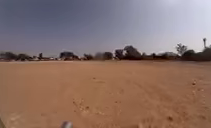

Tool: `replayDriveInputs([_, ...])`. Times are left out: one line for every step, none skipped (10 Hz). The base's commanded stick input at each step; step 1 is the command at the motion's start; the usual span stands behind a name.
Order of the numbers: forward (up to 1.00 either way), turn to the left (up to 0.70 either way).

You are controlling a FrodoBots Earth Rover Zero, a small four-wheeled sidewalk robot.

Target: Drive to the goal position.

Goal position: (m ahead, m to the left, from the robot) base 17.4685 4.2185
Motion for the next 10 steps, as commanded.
replayDriveInputs([0.70, -0.25])
replayDriveInputs([0.70, -0.18])
replayDriveInputs([0.70, 0.00])
replayDriveInputs([0.70, 0.00])
replayDriveInputs([0.70, 0.00])
replayDriveInputs([0.70, 0.00])
replayDriveInputs([0.70, 0.00])
replayDriveInputs([0.70, 0.00])
replayDriveInputs([0.70, 0.00])
replayDriveInputs([0.70, 0.00])
